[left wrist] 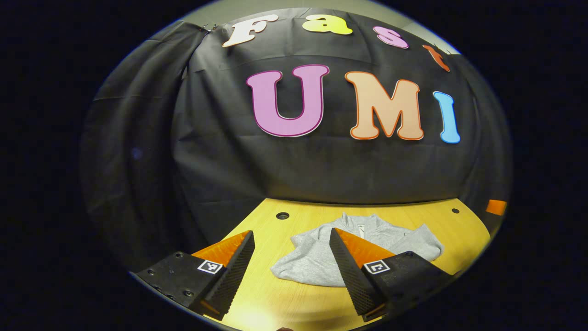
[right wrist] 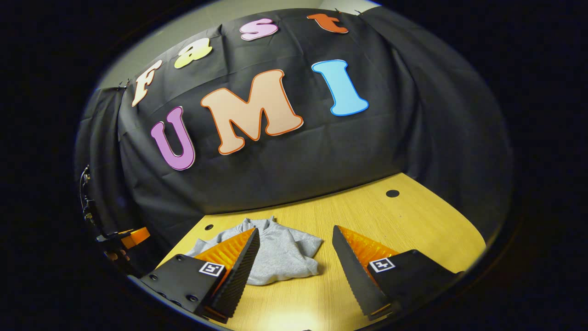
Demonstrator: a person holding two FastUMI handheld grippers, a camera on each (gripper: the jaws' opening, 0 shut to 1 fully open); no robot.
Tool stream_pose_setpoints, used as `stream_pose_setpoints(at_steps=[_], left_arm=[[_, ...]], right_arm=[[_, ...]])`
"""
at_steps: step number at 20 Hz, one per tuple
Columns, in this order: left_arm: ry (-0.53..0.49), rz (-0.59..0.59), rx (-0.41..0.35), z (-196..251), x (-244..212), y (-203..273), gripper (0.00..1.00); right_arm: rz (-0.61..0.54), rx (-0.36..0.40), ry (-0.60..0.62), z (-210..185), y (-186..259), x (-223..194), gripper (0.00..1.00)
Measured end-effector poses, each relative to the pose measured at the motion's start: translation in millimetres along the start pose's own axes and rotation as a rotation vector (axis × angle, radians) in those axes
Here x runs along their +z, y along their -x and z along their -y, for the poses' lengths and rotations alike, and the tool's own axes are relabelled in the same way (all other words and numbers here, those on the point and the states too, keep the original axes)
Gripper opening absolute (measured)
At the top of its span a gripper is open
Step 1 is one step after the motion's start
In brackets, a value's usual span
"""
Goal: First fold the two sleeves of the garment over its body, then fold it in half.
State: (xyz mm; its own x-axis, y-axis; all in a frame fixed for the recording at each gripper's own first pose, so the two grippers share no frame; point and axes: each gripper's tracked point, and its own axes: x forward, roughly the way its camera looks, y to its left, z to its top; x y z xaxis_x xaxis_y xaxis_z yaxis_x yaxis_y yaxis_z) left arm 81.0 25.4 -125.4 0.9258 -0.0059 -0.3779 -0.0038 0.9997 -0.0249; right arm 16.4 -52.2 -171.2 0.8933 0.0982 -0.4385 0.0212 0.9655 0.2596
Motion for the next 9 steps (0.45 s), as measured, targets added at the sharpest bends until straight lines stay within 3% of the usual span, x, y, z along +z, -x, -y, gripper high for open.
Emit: stream_pose_setpoints(at_steps=[6, 9], left_arm=[[-0.006, 0.031, -0.033, -11.0, 3.6, 15.4, 0.94], [-0.011, 0.032, -0.050, -15.0, 3.4, 20.9, 0.94]], right_arm=[[0.082, -0.033, 0.108, -23.2, 34.6, 3.0, 0.94], [0.095, -0.035, 0.135, -36.4, 40.1, 4.6, 0.98]])
